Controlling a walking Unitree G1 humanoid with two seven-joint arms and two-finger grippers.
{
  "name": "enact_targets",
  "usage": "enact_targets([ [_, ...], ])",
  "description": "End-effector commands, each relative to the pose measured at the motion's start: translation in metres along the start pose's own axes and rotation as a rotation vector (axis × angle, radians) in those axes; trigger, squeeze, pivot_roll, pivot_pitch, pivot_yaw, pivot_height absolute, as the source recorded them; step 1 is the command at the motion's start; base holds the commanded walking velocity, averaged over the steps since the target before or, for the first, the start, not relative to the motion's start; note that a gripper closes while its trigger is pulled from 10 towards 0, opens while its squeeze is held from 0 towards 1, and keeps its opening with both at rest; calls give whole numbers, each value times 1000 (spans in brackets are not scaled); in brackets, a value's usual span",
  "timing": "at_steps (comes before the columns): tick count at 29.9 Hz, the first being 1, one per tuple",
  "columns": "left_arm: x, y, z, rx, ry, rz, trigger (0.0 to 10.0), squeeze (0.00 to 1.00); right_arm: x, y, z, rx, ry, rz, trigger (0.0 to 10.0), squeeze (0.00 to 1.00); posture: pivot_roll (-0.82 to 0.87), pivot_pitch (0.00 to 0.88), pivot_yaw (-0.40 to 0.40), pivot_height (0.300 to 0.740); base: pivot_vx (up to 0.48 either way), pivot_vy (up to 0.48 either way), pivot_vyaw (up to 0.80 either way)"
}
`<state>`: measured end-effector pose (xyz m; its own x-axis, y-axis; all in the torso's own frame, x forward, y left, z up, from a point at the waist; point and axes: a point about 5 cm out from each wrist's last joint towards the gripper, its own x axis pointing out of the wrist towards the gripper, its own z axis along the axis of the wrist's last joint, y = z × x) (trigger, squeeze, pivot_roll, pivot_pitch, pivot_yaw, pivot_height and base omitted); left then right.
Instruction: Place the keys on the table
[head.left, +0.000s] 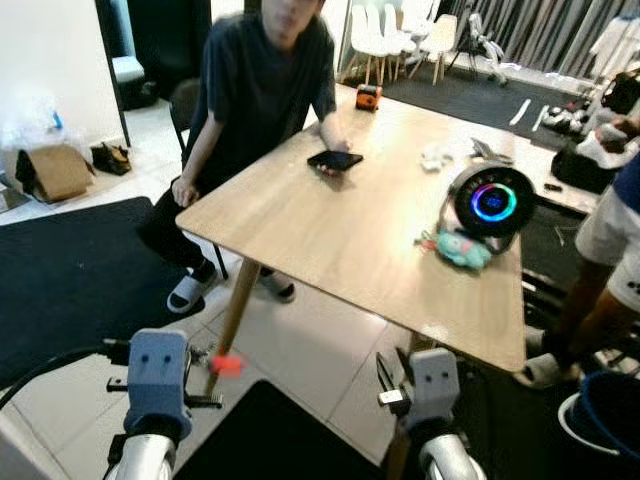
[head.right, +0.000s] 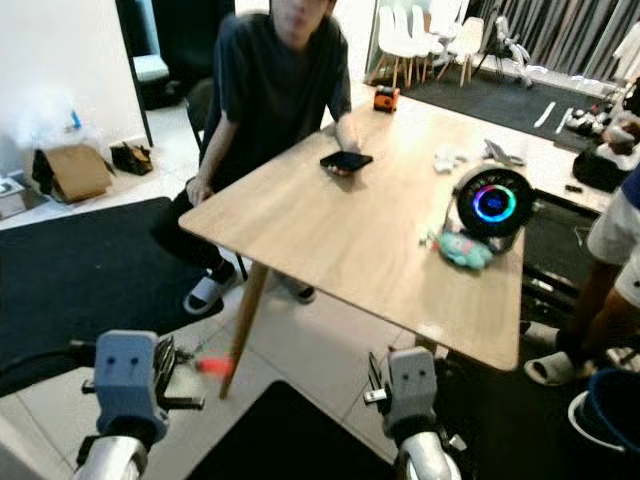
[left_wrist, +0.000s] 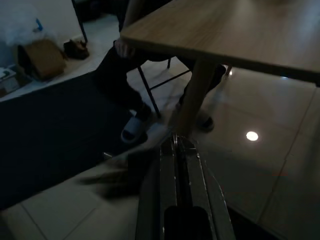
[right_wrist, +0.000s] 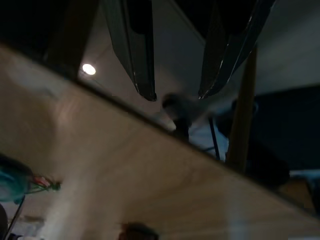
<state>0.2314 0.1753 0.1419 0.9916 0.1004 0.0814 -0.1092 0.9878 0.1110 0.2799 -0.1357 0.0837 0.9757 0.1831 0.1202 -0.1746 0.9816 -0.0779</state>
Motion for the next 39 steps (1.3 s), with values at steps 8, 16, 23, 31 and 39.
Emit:
enact_targets([
  [8,14,15,30,-39,-111,76,10000,0,2,-8,5,-39,-24,-3,10000,0,218,102,-67,740,220,0,0],
  [16,22,21,68,-65,-251,86,10000,0,13,-8,24,-73,-105,15,10000,0,219,101,-64,740,0,0,0],
  [23,23,15,76,-55,-276,30,10000,0,16,-5,36,-93,-156,34,10000,0,216,101,-61,740,0,0,0],
  [31,18,-8,89,69,-292,-313,10000,0,20,-12,50,-140,-214,32,10000,0,206,102,-56,740,0,0,0],
  [39,14,-26,91,139,-306,-442,10000,0,22,-20,57,-163,-233,12,10000,0,196,101,-47,740,0,0,0],
])
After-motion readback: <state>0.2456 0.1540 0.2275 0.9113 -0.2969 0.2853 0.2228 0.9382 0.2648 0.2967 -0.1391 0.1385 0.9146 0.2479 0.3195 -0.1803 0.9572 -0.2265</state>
